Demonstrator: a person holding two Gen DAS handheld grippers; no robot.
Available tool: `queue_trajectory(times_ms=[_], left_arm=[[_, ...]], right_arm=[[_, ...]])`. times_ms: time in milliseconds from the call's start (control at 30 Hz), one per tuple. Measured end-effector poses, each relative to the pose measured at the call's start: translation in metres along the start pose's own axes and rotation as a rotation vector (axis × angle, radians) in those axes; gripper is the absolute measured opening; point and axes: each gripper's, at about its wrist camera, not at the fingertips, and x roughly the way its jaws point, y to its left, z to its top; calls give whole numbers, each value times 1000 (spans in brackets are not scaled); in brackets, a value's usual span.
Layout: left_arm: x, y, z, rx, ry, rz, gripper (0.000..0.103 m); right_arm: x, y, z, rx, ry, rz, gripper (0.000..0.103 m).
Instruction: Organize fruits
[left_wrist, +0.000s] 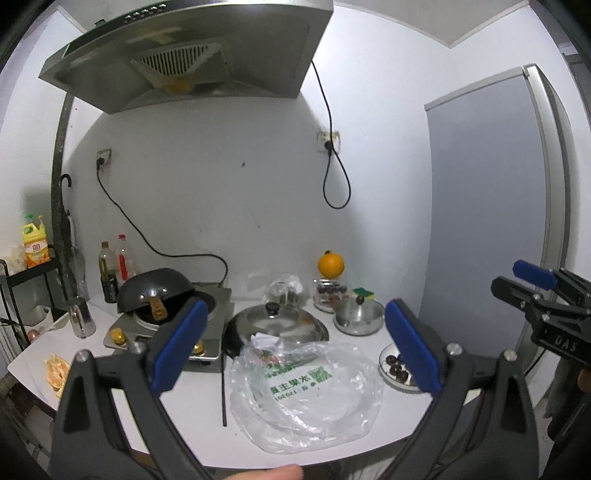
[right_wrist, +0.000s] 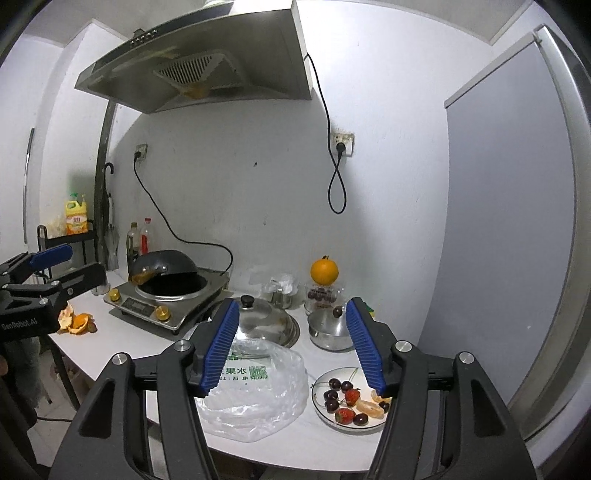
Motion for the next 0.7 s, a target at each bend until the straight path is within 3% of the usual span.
queue_trajectory(times_ms=[700], left_arm=[[-3,-3,2,9,-10,-3,98]], right_arm=[[1,0,-1,8,3,13,64]])
